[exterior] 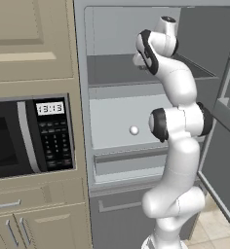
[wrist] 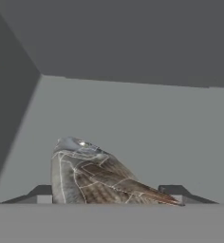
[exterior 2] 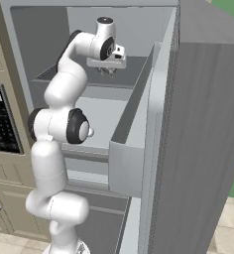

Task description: Pick fish from the fridge and place it on the plate on the counter.

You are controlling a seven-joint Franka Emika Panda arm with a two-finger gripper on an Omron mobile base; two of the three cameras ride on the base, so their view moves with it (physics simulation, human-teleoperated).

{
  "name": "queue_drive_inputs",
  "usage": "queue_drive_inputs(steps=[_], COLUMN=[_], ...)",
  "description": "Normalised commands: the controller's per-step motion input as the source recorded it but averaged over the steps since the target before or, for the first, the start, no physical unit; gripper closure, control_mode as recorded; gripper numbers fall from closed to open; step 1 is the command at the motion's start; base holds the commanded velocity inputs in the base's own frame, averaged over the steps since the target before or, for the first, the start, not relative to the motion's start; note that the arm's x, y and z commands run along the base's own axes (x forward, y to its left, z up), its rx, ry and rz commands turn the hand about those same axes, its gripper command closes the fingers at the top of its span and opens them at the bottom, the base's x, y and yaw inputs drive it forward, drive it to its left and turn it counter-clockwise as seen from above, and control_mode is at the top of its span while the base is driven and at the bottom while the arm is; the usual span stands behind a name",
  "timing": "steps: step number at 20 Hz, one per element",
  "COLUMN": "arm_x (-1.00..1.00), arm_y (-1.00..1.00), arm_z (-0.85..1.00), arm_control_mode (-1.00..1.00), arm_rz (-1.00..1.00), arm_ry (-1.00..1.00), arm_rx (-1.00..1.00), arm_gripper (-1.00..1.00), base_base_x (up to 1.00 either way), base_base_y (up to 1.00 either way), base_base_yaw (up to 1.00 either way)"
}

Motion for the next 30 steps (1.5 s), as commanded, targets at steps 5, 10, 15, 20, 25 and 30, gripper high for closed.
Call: queue_drive_inputs(steps=[5, 10, 15, 20, 25, 30], arm_x=[-0.01, -0.30, -0.63, -0.95, -1.00, -1.00], arm_y=[0.00, 0.00, 0.00, 0.00, 0.00, 0.00], arm_z=[-0.19, 0.00, 0.00, 0.00, 0.00, 0.01], arm_control_mode=[-1.00, -1.00, -1.00, -1.00, -1.00, -1.00], arm_rz=[0.00, 0.00, 0.00, 0.00, 0.00, -0.04], arm_ry=[0.00, -0.03, -0.10, -0.10, -0.01, 0.01], arm_rx=[0.00, 0.00, 0.00, 0.00, 0.00, 0.00], arm_gripper=[1.00, 1.00, 1.00, 1.00, 1.00, 1.00], base_base_x=[0.00, 0.00, 0.00, 0.00, 0.00, 0.00], base_base_y=[0.00, 0.00, 0.00, 0.00, 0.00, 0.00], base_base_yaw=[0.00, 0.00, 0.00, 0.00, 0.00, 0.00])
